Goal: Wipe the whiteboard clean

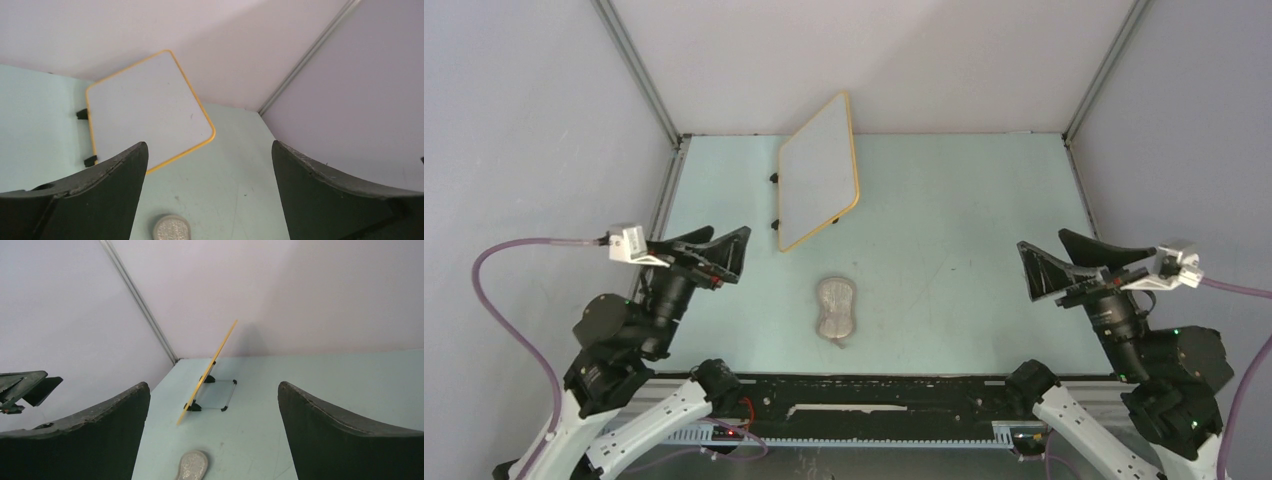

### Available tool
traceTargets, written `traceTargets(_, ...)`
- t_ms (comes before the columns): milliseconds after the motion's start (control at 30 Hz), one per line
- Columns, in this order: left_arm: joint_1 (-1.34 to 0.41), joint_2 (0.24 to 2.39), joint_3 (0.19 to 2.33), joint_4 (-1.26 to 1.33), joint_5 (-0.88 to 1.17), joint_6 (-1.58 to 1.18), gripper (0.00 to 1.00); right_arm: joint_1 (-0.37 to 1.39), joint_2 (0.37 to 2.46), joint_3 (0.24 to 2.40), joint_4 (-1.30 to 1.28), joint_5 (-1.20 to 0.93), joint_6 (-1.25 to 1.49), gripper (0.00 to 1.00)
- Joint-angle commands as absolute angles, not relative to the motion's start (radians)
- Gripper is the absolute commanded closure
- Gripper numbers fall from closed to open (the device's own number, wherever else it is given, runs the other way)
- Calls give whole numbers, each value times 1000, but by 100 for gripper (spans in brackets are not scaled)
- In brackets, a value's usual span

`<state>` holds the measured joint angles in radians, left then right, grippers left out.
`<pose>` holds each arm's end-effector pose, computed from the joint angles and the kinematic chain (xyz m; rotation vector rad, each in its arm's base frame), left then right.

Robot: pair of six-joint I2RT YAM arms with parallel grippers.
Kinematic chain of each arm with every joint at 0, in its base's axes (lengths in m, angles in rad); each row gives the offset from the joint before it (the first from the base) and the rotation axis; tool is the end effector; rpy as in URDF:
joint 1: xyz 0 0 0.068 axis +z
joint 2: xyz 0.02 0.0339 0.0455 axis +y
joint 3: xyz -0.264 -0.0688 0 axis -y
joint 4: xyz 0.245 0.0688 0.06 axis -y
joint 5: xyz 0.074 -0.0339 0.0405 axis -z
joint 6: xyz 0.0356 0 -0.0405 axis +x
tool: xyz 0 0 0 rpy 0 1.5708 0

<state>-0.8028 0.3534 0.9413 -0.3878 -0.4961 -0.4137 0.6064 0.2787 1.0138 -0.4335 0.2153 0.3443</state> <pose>0.0442 -0.0214 0.4116 -0.1509 1.4203 -0.6700 0.0138 0.0003 0.4273 0.0192 1.3062 0.6793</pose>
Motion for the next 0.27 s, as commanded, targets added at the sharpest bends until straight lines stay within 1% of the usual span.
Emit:
traceTargets(0, -807, 324, 1011, -426, -576, -327, 6, 603, 240, 1052, -443, 256, 311, 1)
traceTargets(133, -807, 312, 1063, -472, -597, -298, 6, 603, 226, 1061, -458, 256, 302, 0)
traceTargets(233, -806, 303, 1093, -487, -610, -278, 6, 603, 226, 1066, -489, 307, 316, 0)
